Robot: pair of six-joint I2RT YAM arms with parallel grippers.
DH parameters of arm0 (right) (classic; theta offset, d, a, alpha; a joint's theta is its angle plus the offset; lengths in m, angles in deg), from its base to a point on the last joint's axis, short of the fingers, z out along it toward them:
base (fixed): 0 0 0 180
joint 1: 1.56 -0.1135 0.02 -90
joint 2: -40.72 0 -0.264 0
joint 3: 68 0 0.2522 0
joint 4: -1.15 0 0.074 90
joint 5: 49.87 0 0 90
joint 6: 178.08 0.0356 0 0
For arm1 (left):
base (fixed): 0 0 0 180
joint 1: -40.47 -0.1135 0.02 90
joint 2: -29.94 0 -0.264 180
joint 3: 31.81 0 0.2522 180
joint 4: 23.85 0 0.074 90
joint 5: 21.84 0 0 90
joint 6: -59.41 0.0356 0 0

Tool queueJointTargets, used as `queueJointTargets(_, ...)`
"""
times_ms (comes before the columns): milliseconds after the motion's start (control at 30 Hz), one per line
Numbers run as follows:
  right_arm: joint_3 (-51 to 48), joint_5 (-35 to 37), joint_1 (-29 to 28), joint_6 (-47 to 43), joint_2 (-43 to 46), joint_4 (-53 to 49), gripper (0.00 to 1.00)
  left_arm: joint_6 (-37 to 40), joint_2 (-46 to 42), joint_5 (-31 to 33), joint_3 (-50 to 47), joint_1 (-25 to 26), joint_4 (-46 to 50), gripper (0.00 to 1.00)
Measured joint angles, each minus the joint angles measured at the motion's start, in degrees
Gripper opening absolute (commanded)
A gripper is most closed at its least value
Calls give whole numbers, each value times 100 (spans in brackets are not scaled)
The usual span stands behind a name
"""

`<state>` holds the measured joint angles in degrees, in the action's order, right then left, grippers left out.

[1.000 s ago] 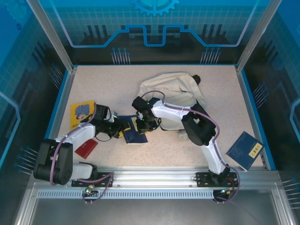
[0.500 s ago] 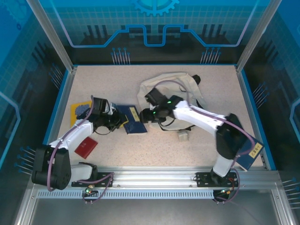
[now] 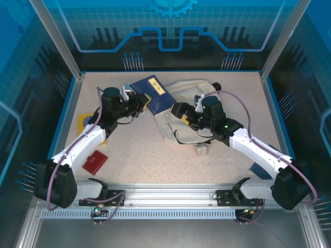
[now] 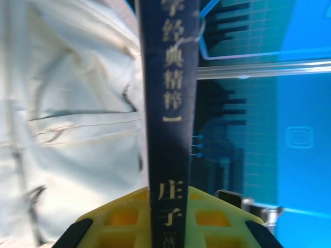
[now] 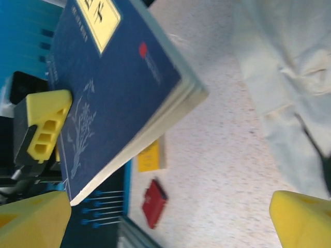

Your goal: Pack books, pencil case, and school supplies into a backpack

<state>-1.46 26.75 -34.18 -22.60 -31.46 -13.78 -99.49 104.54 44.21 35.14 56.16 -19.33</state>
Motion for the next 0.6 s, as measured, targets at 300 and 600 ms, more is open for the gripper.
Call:
queueJointTargets(300,-153,-494,232,1427,-343,1856,95,-837,529,380,369,457,-778,0)
queueJointTargets(600,-170,-494,260,2544,-1038,3191,73,-975,603,426,376,511,-960,0)
